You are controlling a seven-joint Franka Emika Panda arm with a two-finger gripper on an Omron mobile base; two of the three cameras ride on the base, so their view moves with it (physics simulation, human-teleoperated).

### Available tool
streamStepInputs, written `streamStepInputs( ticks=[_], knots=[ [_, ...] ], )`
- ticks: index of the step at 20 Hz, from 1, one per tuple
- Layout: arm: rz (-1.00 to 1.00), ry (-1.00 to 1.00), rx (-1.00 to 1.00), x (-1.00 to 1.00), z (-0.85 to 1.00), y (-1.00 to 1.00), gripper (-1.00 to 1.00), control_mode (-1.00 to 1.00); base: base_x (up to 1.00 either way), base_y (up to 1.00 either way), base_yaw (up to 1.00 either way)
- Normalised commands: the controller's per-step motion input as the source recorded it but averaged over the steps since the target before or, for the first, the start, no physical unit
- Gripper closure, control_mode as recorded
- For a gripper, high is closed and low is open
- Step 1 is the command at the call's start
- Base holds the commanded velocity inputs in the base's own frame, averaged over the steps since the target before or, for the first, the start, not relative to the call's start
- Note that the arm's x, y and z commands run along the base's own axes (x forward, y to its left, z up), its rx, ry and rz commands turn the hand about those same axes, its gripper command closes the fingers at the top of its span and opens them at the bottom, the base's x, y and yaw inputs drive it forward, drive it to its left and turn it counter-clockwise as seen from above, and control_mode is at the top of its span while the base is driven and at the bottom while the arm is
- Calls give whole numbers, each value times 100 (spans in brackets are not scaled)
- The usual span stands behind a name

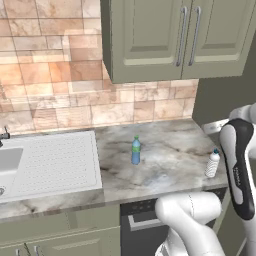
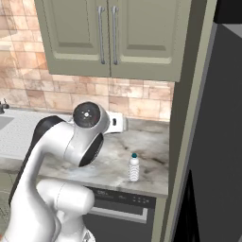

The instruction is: Take the bottled waters from the counter and place them in the freezer to freeze. Close the freezer door after placing the bottles.

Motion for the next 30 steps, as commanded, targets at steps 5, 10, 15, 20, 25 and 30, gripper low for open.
streamStepInputs(
  ticks=[5, 10, 15, 20, 25, 30],
  knots=[
    [4, -1, 0, 0, -2, -39, -100, -100, 0, 0, 0],
    [2, -1, 0, -10, -23, -15, -100, -100, 0, 0, 0],
    [-3, -7, 0, -42, -32, -4, -100, -100, 0, 0, 0],
    [0, -6, 0, -5, -19, -22, -100, -100, 0, 0, 0],
    [5, -5, 1, 0, -3, -20, -100, -100, 0, 0, 0],
    [14, -5, 1, 0, -3, -28, -100, -100, 0, 0, 0]
  ],
)
